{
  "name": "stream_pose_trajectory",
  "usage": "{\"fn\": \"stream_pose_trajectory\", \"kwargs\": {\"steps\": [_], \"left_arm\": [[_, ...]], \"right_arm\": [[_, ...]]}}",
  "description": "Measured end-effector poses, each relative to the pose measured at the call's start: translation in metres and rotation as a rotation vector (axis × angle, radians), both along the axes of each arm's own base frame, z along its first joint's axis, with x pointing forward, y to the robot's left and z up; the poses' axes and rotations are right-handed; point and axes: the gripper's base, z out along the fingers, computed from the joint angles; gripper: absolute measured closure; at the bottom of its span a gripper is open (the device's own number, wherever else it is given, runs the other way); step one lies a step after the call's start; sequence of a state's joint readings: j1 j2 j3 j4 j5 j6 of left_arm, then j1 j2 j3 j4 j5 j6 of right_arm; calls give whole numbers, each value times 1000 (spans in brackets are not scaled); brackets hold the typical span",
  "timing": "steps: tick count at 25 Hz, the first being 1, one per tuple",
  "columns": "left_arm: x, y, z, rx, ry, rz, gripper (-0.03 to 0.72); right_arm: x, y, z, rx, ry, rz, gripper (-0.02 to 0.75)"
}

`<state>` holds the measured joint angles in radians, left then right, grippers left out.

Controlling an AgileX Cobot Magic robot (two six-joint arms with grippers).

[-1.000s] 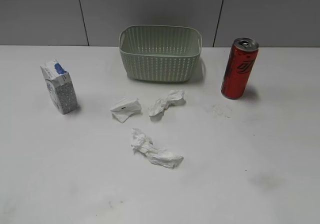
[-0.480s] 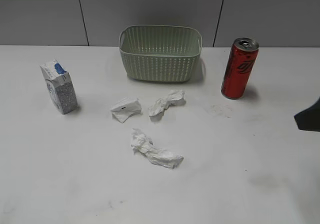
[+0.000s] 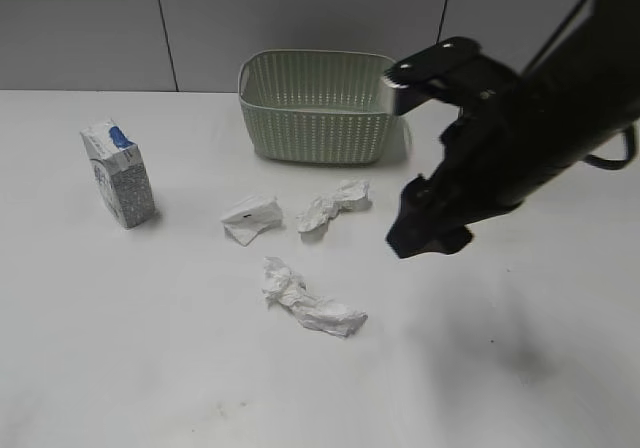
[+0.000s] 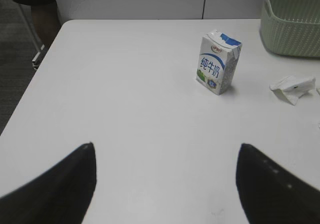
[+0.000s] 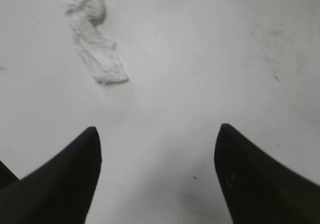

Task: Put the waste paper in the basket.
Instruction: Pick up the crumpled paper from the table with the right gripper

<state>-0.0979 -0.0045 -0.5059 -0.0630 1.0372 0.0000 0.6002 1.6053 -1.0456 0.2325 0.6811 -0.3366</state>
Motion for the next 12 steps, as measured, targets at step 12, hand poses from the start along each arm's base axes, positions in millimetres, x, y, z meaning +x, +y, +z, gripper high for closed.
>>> {"fn": "stream_pose_trajectory", "kwargs": {"steps": [12], "left_arm": [[0, 0, 0, 0, 1, 0, 52]], "right_arm": [[31, 106, -64, -52, 150, -44, 205]]}}
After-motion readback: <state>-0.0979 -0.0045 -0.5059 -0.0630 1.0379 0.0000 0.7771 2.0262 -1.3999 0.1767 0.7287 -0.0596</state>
